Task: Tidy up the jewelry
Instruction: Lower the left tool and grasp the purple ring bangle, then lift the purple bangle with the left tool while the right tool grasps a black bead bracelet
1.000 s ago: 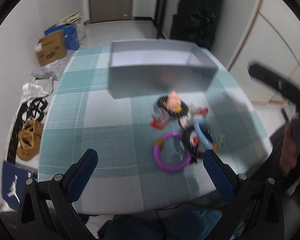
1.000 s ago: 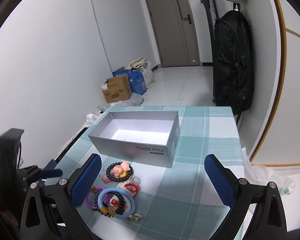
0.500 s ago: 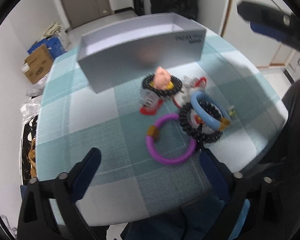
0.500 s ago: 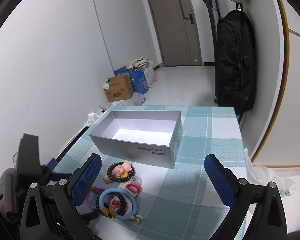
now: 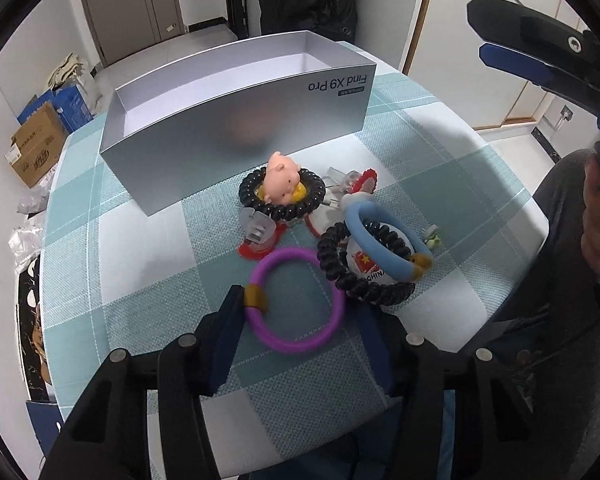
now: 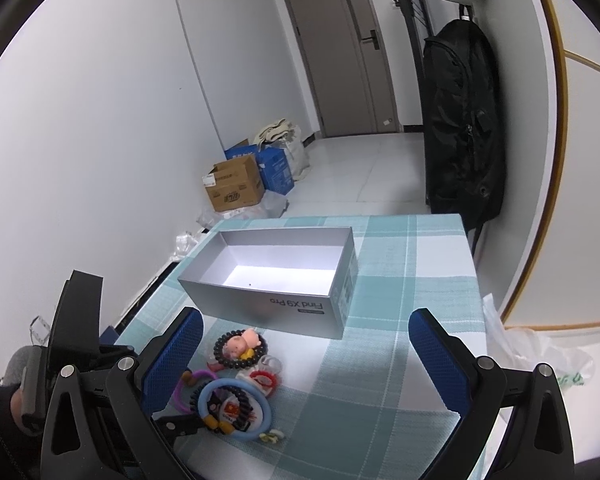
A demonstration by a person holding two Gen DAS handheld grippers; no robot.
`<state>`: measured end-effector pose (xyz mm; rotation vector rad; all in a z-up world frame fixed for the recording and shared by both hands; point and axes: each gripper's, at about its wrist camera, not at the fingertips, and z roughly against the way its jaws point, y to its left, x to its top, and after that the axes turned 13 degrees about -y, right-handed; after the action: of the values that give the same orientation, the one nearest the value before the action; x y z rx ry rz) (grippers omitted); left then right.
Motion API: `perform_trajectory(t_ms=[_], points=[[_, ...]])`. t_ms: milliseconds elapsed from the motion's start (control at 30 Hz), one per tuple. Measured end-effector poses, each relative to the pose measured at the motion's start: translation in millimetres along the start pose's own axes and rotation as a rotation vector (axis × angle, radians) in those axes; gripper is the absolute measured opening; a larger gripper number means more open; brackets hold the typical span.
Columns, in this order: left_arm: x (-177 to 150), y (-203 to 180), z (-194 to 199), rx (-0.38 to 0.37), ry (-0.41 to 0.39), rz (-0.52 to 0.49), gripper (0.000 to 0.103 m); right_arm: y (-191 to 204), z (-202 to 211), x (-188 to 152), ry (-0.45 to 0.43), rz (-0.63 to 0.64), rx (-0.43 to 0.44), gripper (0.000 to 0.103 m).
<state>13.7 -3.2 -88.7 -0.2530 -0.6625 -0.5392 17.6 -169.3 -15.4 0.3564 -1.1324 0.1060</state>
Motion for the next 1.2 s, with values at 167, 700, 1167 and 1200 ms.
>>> perform_trajectory(t_ms=[167,700,1167,1200], points=[[0.5,6.6,2.7,-0.008,0.014,0.044,0.049,-0.7,-0.3,-1.0,0.008,-0.01,-0.001,0.103],[-4.7,22.9,23.8,0.115,0.029,0.065,0.049,21.5,-22.3,-36.7,0.242,0.035,0.076,0.103],[-1.3,43.7,36.2,-0.124,-0.006,0.249,0.049,65.5,-43.5,-70.0,0.355,0.235,0.118,0.089],[-1.4,44.9,33.6,-0.104,0.004,0.254,0.049,68.6,-45.9,-72.5,0.36,0.268,0.109,0.084]])
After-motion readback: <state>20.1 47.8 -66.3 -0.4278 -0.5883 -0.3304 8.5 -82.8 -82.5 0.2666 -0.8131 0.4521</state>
